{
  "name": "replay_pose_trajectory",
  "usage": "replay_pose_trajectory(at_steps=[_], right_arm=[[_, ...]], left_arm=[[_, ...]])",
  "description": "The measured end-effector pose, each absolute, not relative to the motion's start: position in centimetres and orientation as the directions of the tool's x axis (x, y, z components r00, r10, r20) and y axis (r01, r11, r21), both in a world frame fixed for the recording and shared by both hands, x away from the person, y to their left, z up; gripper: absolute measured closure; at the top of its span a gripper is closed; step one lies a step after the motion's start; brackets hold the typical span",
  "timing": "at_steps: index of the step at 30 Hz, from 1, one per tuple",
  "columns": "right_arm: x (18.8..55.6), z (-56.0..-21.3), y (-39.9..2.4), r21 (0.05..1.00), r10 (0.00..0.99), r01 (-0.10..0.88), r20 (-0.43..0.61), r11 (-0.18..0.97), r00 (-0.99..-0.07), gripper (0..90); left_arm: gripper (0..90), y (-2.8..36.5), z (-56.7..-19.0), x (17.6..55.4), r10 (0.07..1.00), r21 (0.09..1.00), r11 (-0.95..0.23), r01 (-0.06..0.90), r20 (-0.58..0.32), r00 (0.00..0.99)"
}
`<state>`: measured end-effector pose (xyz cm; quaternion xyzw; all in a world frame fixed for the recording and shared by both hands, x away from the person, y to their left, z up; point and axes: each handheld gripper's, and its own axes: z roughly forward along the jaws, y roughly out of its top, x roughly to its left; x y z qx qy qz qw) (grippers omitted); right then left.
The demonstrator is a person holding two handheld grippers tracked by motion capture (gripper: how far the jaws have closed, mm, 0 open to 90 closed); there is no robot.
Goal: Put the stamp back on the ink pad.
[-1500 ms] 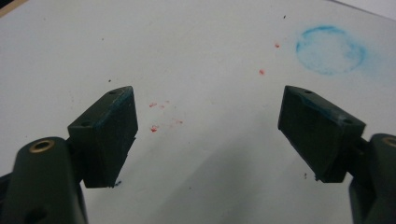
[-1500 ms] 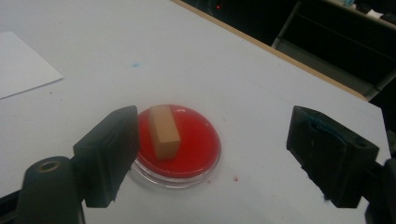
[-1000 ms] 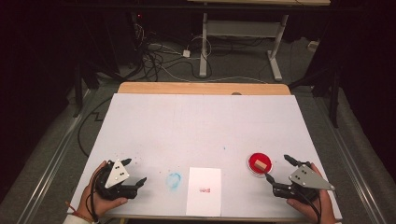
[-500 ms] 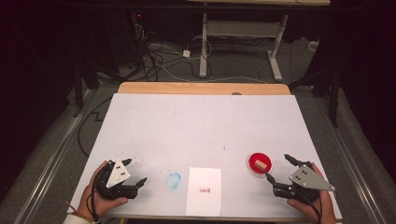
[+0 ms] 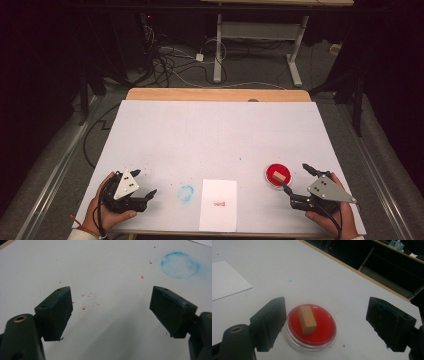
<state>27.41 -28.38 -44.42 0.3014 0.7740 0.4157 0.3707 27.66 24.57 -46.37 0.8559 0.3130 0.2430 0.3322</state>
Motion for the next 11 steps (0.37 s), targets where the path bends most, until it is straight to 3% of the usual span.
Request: replay_pose_trajectory(at_steps=[11], right_arm=[[27.57,-44.01,-27.96,0.879,0.771,0.134,-0.317,0.457,-0.552,17.4]], left_arm=[[18.4,25.21,-46.48,27.23,0.718,0.721,-0.568,0.397,0.199,0.667]])
